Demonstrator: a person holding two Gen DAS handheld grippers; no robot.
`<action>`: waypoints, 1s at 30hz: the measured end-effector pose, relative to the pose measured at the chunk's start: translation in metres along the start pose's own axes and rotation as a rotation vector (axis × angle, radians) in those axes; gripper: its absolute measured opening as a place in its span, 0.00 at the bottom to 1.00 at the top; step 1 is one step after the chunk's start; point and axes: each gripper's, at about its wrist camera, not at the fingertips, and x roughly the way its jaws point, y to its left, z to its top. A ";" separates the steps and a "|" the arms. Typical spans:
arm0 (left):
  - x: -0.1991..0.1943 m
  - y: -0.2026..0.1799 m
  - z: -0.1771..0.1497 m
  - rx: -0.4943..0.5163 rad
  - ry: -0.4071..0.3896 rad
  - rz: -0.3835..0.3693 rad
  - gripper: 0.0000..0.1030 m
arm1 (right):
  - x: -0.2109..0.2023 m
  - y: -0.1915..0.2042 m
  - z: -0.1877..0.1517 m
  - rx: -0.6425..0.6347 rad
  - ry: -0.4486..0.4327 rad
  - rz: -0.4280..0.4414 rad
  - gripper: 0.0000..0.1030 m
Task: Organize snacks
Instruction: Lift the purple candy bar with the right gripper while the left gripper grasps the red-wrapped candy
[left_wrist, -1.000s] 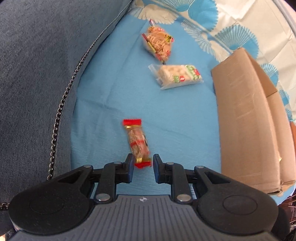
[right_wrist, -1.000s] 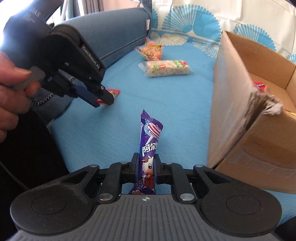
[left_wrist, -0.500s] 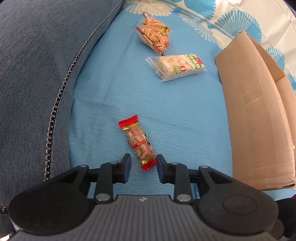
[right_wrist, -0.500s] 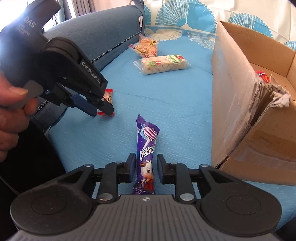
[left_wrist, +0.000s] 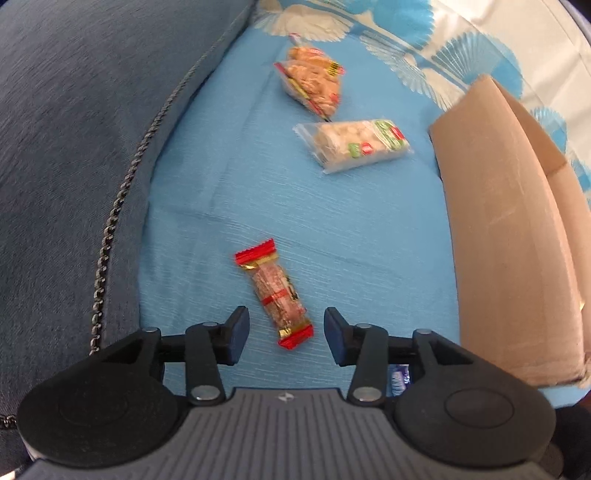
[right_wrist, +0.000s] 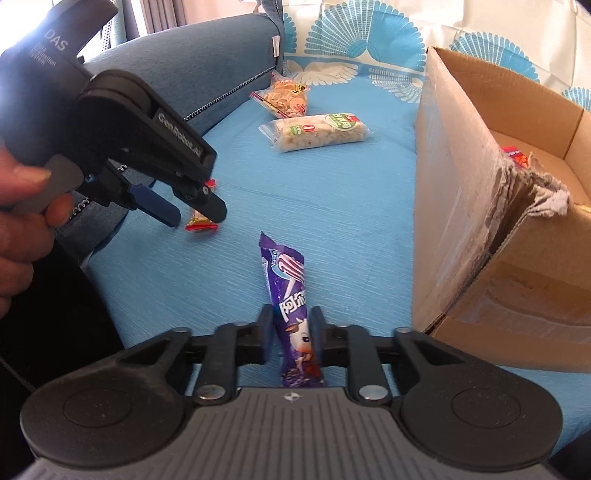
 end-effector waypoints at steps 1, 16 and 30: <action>0.000 0.003 0.001 -0.016 0.001 -0.009 0.48 | -0.001 -0.001 0.000 0.001 -0.005 -0.004 0.16; 0.014 -0.032 -0.003 0.132 -0.047 0.124 0.47 | 0.001 0.001 0.000 -0.001 0.018 -0.013 0.18; -0.007 -0.033 -0.014 0.141 -0.139 0.107 0.19 | -0.006 0.008 -0.008 -0.069 -0.024 -0.056 0.15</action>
